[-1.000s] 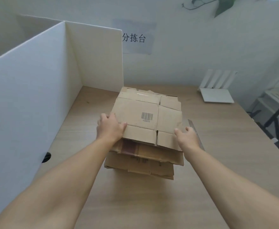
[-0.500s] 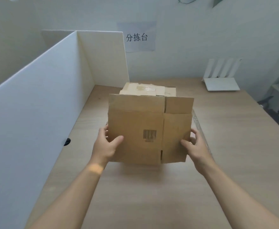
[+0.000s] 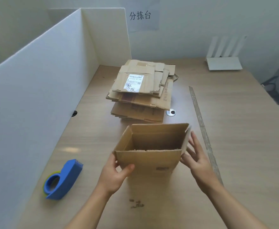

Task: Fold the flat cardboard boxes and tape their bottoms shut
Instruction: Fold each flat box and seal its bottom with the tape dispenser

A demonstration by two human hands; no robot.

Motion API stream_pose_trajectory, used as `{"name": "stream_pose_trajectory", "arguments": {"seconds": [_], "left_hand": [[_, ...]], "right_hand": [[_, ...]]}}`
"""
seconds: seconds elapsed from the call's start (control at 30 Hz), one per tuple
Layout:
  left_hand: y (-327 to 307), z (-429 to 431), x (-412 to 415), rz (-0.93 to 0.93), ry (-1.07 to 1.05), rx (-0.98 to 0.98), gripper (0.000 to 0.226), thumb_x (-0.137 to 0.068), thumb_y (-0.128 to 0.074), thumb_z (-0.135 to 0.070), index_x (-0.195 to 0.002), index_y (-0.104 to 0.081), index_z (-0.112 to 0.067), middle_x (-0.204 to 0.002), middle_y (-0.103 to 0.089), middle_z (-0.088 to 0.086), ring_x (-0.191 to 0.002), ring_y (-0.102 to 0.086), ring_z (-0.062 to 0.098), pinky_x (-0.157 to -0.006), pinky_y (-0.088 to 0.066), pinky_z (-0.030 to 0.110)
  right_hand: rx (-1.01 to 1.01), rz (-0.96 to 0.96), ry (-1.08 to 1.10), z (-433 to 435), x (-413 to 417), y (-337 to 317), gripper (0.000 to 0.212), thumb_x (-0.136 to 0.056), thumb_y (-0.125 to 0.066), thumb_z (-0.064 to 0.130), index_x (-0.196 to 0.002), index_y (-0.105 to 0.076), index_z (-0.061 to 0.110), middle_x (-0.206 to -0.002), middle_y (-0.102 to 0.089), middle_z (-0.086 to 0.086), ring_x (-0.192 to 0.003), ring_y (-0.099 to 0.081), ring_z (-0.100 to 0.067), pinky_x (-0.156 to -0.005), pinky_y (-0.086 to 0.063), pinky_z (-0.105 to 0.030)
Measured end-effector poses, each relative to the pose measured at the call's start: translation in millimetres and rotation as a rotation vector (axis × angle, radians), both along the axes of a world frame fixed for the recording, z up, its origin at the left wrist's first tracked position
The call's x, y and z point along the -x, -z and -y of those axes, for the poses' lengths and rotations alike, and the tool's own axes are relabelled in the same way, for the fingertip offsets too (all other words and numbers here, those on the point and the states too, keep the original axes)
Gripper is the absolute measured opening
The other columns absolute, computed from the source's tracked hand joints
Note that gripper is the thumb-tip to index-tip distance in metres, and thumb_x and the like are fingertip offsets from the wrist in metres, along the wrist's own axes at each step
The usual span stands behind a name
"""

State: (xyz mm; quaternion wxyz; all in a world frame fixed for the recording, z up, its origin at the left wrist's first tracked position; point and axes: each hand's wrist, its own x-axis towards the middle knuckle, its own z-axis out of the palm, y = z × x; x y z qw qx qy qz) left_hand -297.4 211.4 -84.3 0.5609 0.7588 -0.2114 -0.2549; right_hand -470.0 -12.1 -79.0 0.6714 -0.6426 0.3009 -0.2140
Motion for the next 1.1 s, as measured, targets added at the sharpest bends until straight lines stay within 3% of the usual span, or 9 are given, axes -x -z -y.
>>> {"name": "stream_pose_trajectory", "arguments": {"seconds": [0.13,0.27,0.43,0.57,0.67,0.77,0.9,1.0,1.1], "left_hand": [[1,-13,19,-0.009,-0.013,0.024,0.067,-0.063,-0.077,-0.045,-0.125,-0.056,-0.033,-0.118,-0.066,-0.009,-0.105,-0.065,0.011,-0.097,-0.052,0.033],[-4,-20,20,0.075,0.026,-0.021,0.097,-0.067,-0.077,-0.048,-0.151,-0.031,-0.035,-0.137,-0.054,-0.007,-0.123,-0.055,0.01,-0.104,-0.047,0.036],[-5,-20,17,0.169,0.027,-0.17,0.112,-0.066,-0.073,-0.067,-0.152,-0.003,-0.053,-0.142,-0.036,-0.02,-0.133,-0.043,0.006,-0.113,-0.039,0.041],[-11,-24,13,0.281,0.037,-0.2,0.095,-0.078,-0.074,-0.049,-0.154,-0.017,-0.045,-0.137,-0.034,-0.03,-0.126,-0.046,-0.002,-0.106,-0.046,0.036],[-18,-22,9,0.355,0.128,-0.28,0.084,-0.078,-0.073,-0.052,-0.149,-0.031,-0.041,-0.137,-0.028,-0.025,-0.13,-0.041,0.004,-0.11,-0.042,0.035],[-22,-19,4,0.385,0.161,-0.291,0.073,-0.081,-0.075,-0.047,-0.145,-0.041,-0.037,-0.138,-0.03,-0.024,-0.131,-0.036,-0.003,-0.111,-0.04,0.033],[-25,-24,1,0.229,0.115,-0.214,0.06,-0.072,-0.07,-0.059,-0.128,-0.054,-0.044,-0.129,-0.036,-0.04,-0.125,-0.054,0.012,-0.102,-0.049,0.031],[-23,-25,2,0.24,0.087,-0.18,0.061,-0.066,-0.064,-0.075,-0.116,-0.064,-0.041,-0.126,-0.044,-0.037,-0.121,-0.056,0.004,-0.095,-0.051,0.023],[-26,-22,3,0.236,0.042,-0.16,0.065,-0.067,-0.062,-0.073,-0.126,-0.053,-0.047,-0.124,-0.052,-0.026,-0.114,-0.051,-0.007,-0.088,-0.051,0.019]], "right_hand": [[-0.007,0.023,-0.161,-11,16,-4,0.053,-0.099,-0.053,0.034,-0.147,-0.034,0.048,-0.142,-0.046,0.034,-0.135,-0.042,0.004,-0.109,-0.042,-0.041],[0.107,-0.027,-0.277,-12,22,-2,0.073,-0.08,-0.059,0.055,-0.146,-0.03,0.048,-0.14,-0.041,0.041,-0.135,-0.037,0.011,-0.095,-0.045,-0.012],[0.218,-0.051,-0.254,-13,19,6,0.061,-0.073,-0.065,0.06,-0.129,-0.041,0.069,-0.136,-0.049,0.036,-0.131,-0.043,0.009,-0.103,-0.046,-0.034],[0.287,-0.014,-0.217,-11,15,11,0.055,-0.084,-0.065,0.044,-0.129,-0.044,0.067,-0.144,-0.048,0.025,-0.135,-0.041,0.004,-0.105,-0.048,-0.041],[0.377,-0.006,-0.258,-13,10,13,0.055,-0.084,-0.06,0.052,-0.135,-0.042,0.06,-0.144,-0.047,0.027,-0.136,-0.043,-0.001,-0.107,-0.045,-0.038],[0.519,-0.011,-0.282,-16,2,15,0.054,-0.087,-0.055,0.056,-0.138,-0.039,0.06,-0.146,-0.045,0.021,-0.138,-0.039,0.0,-0.112,-0.038,-0.031],[0.455,-0.009,-0.283,-16,-2,18,0.053,-0.084,-0.052,0.071,-0.134,-0.046,0.057,-0.144,-0.04,0.024,-0.138,-0.037,0.0,-0.107,-0.042,-0.032],[0.359,-0.003,-0.248,-17,-3,17,0.048,-0.079,-0.053,0.075,-0.125,-0.054,0.06,-0.138,-0.039,0.031,-0.134,-0.039,0.003,-0.099,-0.043,-0.022],[0.339,-0.021,-0.175,-19,-8,9,0.043,-0.076,-0.054,0.07,-0.115,-0.065,0.056,-0.133,-0.043,0.024,-0.123,-0.048,0.005,-0.091,-0.044,-0.018]]}}
